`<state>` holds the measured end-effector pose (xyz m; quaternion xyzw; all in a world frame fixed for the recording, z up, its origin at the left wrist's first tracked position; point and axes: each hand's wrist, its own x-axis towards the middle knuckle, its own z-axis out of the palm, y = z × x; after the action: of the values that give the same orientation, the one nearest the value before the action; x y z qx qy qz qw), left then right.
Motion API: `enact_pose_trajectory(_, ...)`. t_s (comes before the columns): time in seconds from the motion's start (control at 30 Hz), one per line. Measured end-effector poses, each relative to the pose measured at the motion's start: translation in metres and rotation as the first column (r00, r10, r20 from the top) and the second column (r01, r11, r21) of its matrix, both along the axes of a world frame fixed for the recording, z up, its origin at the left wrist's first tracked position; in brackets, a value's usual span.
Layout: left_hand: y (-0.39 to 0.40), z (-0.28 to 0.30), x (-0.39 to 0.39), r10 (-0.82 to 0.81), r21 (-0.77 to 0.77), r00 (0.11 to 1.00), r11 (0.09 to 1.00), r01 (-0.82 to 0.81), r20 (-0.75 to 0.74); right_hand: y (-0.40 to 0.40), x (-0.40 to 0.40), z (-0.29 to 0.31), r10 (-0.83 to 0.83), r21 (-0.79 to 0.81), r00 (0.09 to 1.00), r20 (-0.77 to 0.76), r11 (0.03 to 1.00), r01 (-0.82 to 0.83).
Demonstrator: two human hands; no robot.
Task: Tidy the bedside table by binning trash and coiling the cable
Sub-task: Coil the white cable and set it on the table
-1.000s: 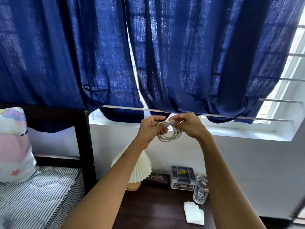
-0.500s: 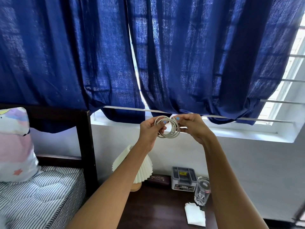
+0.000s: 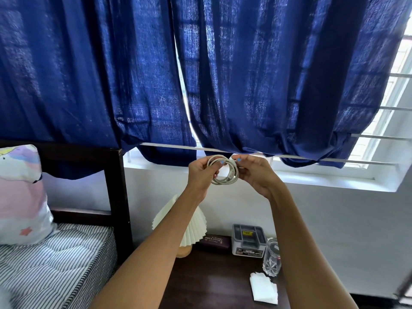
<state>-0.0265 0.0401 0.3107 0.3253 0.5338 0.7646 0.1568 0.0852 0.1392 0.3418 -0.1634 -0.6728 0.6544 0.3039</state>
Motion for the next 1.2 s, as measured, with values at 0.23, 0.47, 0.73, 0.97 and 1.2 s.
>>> enact_pose_trajectory(0.23,-0.002,-0.001,-0.003,-0.021,-0.030,0.998,0.999,0.019,-0.058,-0.001,0.002,-0.001,0.002,0.085,0.999,0.050,0.996,-0.007)
enact_pose_trajectory(0.47,-0.005,0.001,-0.005,-0.126,-0.047,0.992,0.991,0.125,-0.027,0.002,0.004,-0.006,0.108,0.080,0.993,0.048,0.991,-0.111)
enact_pose_trajectory(0.73,-0.008,-0.004,-0.004,-0.285,-0.036,0.951,0.956,0.291,0.118,0.000,0.003,-0.023,0.316,-0.212,0.948,-0.035,0.925,-0.316)
enact_pose_trajectory(0.97,-0.006,-0.004,-0.002,-0.299,-0.005,0.931,0.952,0.307,0.207,-0.001,0.003,-0.024,0.337,-0.231,0.941,-0.011,0.915,-0.331)
enact_pose_trajectory(1.2,-0.005,-0.005,-0.002,-0.262,-0.011,0.940,0.963,0.271,0.217,-0.003,0.000,-0.030,0.360,-0.288,0.931,-0.057,0.887,-0.361)
